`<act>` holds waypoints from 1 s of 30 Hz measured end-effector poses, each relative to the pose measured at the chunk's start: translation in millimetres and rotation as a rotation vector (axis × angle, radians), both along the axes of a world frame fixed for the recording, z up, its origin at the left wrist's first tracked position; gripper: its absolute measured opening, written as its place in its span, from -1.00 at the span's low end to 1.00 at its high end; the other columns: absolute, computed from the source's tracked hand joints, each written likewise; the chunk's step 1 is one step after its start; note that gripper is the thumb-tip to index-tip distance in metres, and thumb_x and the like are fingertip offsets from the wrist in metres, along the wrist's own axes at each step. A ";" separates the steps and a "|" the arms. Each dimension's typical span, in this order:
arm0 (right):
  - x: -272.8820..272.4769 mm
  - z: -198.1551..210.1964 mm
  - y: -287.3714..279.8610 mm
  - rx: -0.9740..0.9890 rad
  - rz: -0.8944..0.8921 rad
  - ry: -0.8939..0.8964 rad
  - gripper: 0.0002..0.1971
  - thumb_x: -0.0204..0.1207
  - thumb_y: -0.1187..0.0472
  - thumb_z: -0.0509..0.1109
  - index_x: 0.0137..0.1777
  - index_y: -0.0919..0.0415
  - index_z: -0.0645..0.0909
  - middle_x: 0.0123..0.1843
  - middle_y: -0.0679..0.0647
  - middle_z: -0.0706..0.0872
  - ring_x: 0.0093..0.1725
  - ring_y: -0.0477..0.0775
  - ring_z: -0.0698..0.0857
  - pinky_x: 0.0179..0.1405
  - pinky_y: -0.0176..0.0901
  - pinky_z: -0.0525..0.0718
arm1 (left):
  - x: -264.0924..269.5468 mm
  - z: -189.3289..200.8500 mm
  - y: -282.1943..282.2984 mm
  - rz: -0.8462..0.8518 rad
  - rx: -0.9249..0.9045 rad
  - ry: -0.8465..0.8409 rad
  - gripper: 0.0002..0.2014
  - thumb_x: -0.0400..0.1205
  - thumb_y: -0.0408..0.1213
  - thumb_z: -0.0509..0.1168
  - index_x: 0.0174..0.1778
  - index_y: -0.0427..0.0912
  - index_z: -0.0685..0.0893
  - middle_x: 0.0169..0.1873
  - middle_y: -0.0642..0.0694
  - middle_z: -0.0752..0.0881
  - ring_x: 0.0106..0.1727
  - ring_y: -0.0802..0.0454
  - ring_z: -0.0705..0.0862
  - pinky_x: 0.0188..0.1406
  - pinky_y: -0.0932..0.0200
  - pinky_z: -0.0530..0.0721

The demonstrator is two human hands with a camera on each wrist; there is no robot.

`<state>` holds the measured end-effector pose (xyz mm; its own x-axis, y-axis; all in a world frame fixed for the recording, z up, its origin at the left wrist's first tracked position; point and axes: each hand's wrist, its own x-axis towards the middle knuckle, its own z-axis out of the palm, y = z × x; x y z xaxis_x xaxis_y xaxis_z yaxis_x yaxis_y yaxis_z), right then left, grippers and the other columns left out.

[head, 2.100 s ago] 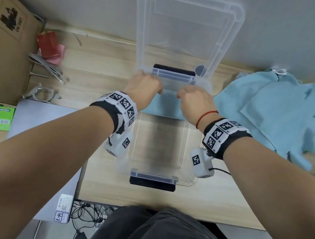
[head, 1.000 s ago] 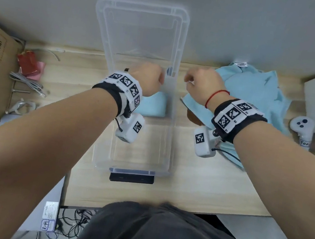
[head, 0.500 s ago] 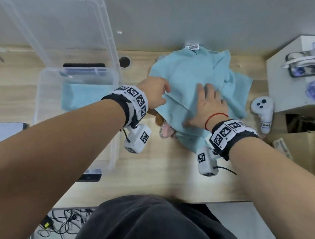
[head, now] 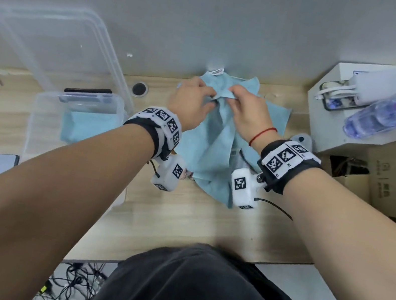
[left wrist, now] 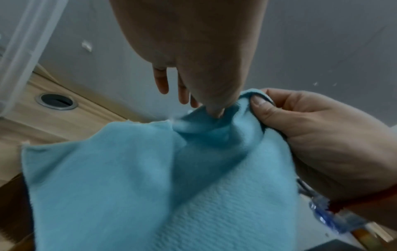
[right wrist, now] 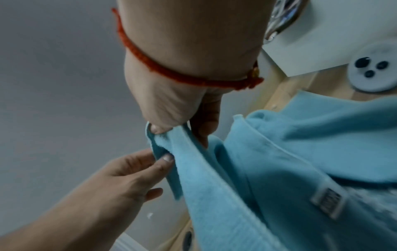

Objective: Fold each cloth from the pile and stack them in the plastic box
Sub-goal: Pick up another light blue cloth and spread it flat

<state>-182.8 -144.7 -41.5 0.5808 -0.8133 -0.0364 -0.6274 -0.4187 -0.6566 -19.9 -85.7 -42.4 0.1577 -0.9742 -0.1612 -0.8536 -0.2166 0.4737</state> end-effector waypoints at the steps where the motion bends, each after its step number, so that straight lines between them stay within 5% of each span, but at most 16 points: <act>1: 1.5 8.4 -1.0 -0.004 -0.004 -0.037 -0.81 0.67 0.10 0.25 0.14 0.17 0.60 -0.17 0.15 0.74 -0.15 0.22 0.64 -0.15 -0.07 0.51 | -1.0 10.8 -0.5 0.011 -0.033 0.006 -0.69 0.65 -0.04 0.18 0.17 -0.10 0.67 0.13 -0.18 0.61 0.18 -0.21 0.58 0.16 -0.14 0.56; 3: 1.9 24.5 0.4 -0.008 0.016 -0.086 -0.84 0.62 0.09 0.35 0.09 0.15 0.61 -0.32 0.03 0.65 -0.32 0.05 0.53 -0.29 -0.23 0.36 | -1.3 34.9 4.5 0.055 -0.094 0.008 -0.70 0.67 -0.14 0.08 0.08 -0.22 0.63 0.04 -0.24 0.66 0.09 -0.27 0.61 0.08 -0.11 0.54; 5: 1.3 31.1 3.3 -0.009 0.031 -0.035 -0.84 0.52 0.14 0.42 0.07 0.07 0.60 -0.32 -0.05 0.64 -0.33 0.00 0.55 -0.29 -0.25 0.43 | 1.9 56.5 10.4 0.145 -0.164 0.012 -0.80 0.69 -0.23 0.06 -0.06 -0.25 0.54 -0.08 -0.25 0.66 -0.01 -0.29 0.60 -0.04 -0.08 0.48; 8: 1.6 27.0 17.6 -0.001 0.032 0.158 -0.91 0.40 0.17 0.42 -0.15 0.02 0.55 -0.26 -0.03 0.65 -0.17 0.18 0.67 -0.17 -0.10 0.60 | 4.4 88.8 24.1 0.258 -0.267 0.058 -0.80 0.71 -0.30 0.05 -0.26 -0.17 0.37 -0.28 -0.20 0.54 -0.19 -0.22 0.51 -0.18 -0.05 0.38; 11: 3.2 21.7 40.8 -0.004 0.021 0.302 -0.69 0.47 0.05 0.39 -0.39 0.07 0.35 -0.30 0.07 0.59 -0.14 0.26 0.64 -0.21 -0.04 0.51 | 6.2 121.8 42.2 0.308 -0.351 0.100 -0.68 0.68 -0.30 0.04 -0.42 -0.09 0.23 -0.42 -0.04 0.40 -0.29 -0.11 0.40 -0.25 -0.04 0.35; 16: -7.0 24.1 75.9 -0.054 0.019 0.427 -0.74 0.48 -0.09 0.41 -0.26 0.02 0.46 -0.21 0.07 0.64 -0.06 0.25 0.66 -0.17 -0.03 0.50 | 20.0 145.8 84.5 0.393 -0.421 0.270 -0.66 0.59 -0.17 0.06 -0.38 -0.32 0.52 -0.48 -0.15 0.47 -0.38 -0.09 0.42 -0.34 -0.09 0.50; 20: -14.9 32.8 111.6 -0.031 -0.136 0.397 -0.71 0.44 -0.08 0.44 -0.36 0.01 0.45 -0.28 0.09 0.61 -0.17 0.24 0.63 -0.23 -0.08 0.45 | 29.7 146.2 129.0 0.400 -0.438 0.315 -0.66 0.53 -0.18 0.13 -0.55 -0.06 0.22 -0.58 0.03 0.27 -0.47 0.01 0.27 -0.42 0.07 0.30; 27: -40.1 20.4 186.1 0.101 -0.257 0.282 -0.69 0.49 -0.09 0.42 -0.34 0.11 0.61 -0.24 0.16 0.72 -0.14 0.27 0.68 -0.21 -0.05 0.61 | 33.6 109.6 214.6 0.284 -0.238 0.194 -0.70 0.62 -0.20 0.14 -0.45 -0.14 0.37 -0.53 -0.06 0.40 -0.42 -0.02 0.36 -0.39 0.07 0.30; 30: -51.5 28.2 207.4 0.197 -0.352 0.036 -0.67 0.31 -0.04 0.30 -0.21 0.24 0.67 -0.25 0.14 0.73 -0.15 0.17 0.68 -0.14 -0.07 0.66 | 37.0 103.6 236.9 0.232 -0.192 0.197 -0.70 0.60 -0.19 0.16 -0.46 -0.15 0.39 -0.51 -0.11 0.40 -0.46 0.04 0.34 -0.45 0.11 0.30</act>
